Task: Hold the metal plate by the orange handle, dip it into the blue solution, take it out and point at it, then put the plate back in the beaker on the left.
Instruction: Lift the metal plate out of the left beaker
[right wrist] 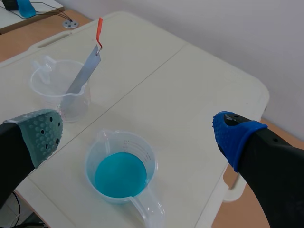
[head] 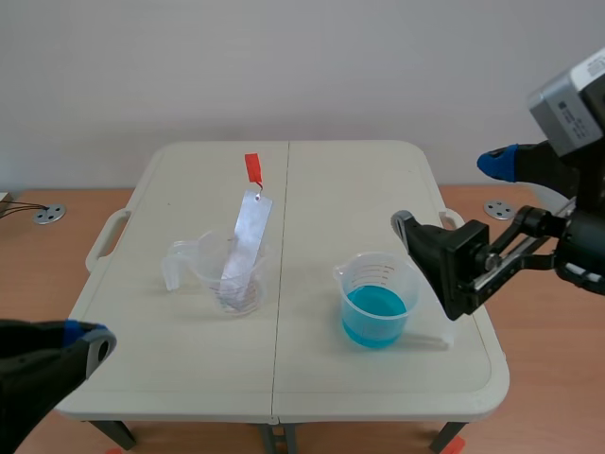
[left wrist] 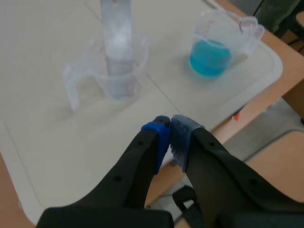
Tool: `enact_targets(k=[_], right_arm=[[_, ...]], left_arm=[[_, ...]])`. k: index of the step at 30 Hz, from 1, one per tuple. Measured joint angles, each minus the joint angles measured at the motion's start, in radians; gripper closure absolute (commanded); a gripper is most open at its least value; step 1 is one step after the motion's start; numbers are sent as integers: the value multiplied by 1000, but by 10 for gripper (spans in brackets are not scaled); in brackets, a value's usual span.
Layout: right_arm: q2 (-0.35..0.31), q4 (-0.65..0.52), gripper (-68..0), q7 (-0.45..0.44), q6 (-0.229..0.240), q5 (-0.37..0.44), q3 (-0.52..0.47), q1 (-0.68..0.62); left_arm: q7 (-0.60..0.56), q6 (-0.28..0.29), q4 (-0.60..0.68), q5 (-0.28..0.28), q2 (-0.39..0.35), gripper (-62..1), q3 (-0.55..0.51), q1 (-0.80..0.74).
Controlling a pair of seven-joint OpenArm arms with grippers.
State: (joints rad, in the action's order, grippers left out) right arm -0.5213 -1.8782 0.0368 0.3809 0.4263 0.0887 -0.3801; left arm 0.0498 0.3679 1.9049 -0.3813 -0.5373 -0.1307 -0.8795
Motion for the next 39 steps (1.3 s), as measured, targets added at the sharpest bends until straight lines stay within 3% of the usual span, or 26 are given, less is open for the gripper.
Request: enact_targets(k=[8,15,24,39], right_arm=[[71,154,-663,69,0,-19,132,183],[171,247,-663,101,0,-45,197,325],[311,341,-663,233,0,-45,291,475],[520,714,-663,228,0,-107,351,691]], left_arm=[[9,-10,0,67,0,-49,-55,-247],[65,-23,0,66,0,-49,-82,-380],[114,-23,0,66,0,-49,-81,-417],[141,-23,0,65,0,-49,-81,-408]])
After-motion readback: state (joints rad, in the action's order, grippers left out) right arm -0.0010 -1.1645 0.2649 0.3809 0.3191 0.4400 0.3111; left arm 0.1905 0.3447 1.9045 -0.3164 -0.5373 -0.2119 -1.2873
